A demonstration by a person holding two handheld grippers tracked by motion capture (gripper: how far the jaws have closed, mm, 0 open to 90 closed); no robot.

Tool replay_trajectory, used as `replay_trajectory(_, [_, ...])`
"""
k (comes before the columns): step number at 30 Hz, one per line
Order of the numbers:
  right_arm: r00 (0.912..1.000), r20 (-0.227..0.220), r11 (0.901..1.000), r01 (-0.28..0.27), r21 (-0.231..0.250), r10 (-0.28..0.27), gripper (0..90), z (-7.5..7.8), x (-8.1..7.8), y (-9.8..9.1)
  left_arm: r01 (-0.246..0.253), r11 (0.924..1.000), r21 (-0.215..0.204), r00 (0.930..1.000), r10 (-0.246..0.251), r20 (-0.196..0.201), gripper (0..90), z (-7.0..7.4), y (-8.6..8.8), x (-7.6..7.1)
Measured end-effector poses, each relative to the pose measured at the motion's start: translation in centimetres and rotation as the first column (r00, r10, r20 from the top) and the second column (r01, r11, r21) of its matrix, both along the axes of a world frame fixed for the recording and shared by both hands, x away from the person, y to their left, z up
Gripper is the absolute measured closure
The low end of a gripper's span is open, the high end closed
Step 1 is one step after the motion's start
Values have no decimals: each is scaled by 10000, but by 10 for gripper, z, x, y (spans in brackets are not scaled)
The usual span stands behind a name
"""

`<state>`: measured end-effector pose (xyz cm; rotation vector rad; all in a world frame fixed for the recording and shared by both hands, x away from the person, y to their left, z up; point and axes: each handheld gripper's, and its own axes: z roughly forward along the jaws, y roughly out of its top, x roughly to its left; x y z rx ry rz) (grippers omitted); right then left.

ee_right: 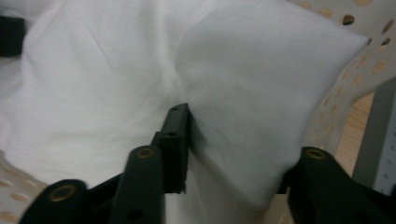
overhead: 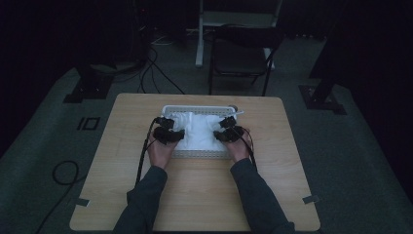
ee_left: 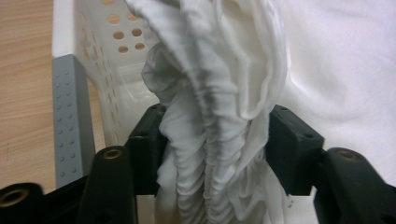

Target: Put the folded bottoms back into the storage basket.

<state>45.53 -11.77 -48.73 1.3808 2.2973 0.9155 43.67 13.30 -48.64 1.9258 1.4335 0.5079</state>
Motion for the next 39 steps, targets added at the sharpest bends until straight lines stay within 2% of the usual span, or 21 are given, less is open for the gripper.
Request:
replay_trajectory(3, [10000,-58,9999,63,-99,-64,521,-1,1,-1,3,9998,-209,10000,-3,27,397,1,5,-1])
replay_trajectory(5, [10000,-13,9999,76,-138,-77,521,0,0,-1,3,9998,-209,10000,-3,27,393,1,5,-1])
replay_trajectory(6, [10000,-13,9999,76,-138,-77,506,0,0,-1,-44,9996,-291,9999,48,145,393,3,8,-2])
replay_trajectory(7, [9999,60,9999,110,-79,-110,454,2,-1,-3,-112,9997,-225,9995,119,291,379,5,10,-4])
replay_trajectory(11, [9995,267,9998,181,-1,-181,408,8,-3,-6,-291,9992,-284,9966,312,766,385,12,15,-8])
replay_trajectory(12, [9985,477,9997,261,-23,-260,398,14,-5,-8,-323,9991,-288,9960,345,820,403,14,16,-8])
replay_trajectory(15, [9973,677,9996,286,21,-287,393,20,-7,-11,-302,9992,-273,9949,327,951,420,17,19,-10])
replay_trajectory(17, [9944,1027,9997,248,26,-250,393,29,-12,-15,-378,9986,-369,9937,414,1041,428,18,22,-11])
replay_trajectory(23, [9915,1288,9998,184,70,-192,408,34,-17,-23,-353,9982,-492,9909,413,1281,433,22,28,-17])
replay_trajectory(24, [9908,1339,9998,176,60,-182,413,35,-18,-25,-331,9985,-430,9891,390,1422,433,24,31,-20])
replay_trajectory(25, [9858,1647,9992,356,-171,-323,415,35,-23,-30,-300,9988,-382,9879,355,1513,432,25,32,-22])
replay_trajectory(26, [9828,1802,9984,470,-305,-407,415,36,-26,-33,-267,9990,-372,9869,323,1579,432,25,34,-24])
replay_trajectory(27, [9803,1913,9983,543,-194,-496,416,35,-31,-39,-272,9988,-406,9862,334,1622,427,26,36,-26])
replay_trajectory(31, [9780,1997,9980,629,-52,-606,420,31,-38,-50,-281,9985,-471,9843,359,1727,421,24,45,-35])
replay_trajectory(36, [9760,1999,9962,835,240,-866,426,22,-45,-66,-453,9971,-616,9830,555,1750,415,18,57,-44])
replay_trajectory(37, [9753,1905,9934,1040,487,-1115,426,15,-50,-79,-494,9966,-664,9826,604,1754,411,17,60,-46])
replay_trajectory(39, [9755,1846,9922,1104,583,-1194,426,12,-51,-82,-536,9961,-701,9836,648,1685,406,14,65,-49])
